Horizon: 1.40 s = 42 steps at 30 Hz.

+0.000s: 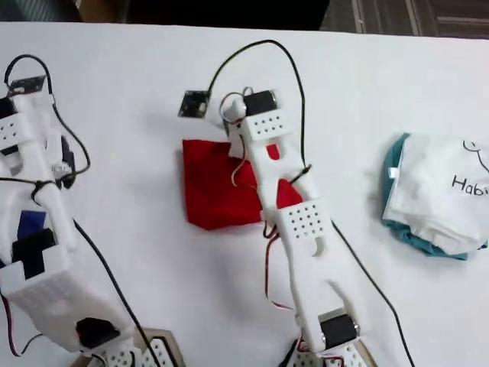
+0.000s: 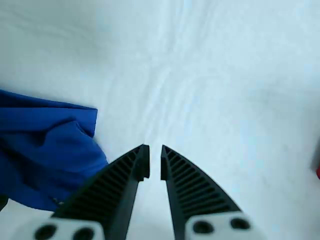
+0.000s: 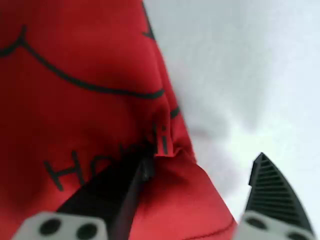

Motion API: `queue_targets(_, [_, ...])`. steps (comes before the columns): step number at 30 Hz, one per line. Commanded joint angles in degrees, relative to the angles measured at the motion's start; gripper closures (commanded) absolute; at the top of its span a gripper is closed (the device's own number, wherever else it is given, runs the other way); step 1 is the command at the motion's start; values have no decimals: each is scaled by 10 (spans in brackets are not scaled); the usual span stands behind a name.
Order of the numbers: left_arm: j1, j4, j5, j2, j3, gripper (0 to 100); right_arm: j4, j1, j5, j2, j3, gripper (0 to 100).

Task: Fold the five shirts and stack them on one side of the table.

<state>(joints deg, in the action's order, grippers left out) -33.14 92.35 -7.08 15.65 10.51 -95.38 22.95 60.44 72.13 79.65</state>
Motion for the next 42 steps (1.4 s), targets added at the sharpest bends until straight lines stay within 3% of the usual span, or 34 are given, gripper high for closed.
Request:
queue_targets(1, [-5,3,-4,-40,0,926,-23,12,20,-7,-43,683])
queue_targets(14, [-5,4,-4,-40,0,926,-26,9,20,-46,-137,688])
queue_targets(16, [-5,4,-4,-40,0,926,-25,1,21,-53,-141,745])
queue_targets(20, [-2,3,-4,-40,1,925,-23,-15,33,-57,-138,994])
queue_targets(23, [-2,3,-3,-40,2,925,-25,-36,26,-58,-144,960])
queue_targets(33, [-2,2,-3,-40,1,925,-28,-86,-96,-80,-145,978])
queue_targets(39, [-1,-3,-3,-40,5,925,-26,-87,-223,-131,-145,974])
queue_targets(42, [5,-7,-2,-40,4,925,-26,-80,-228,-134,-144,957])
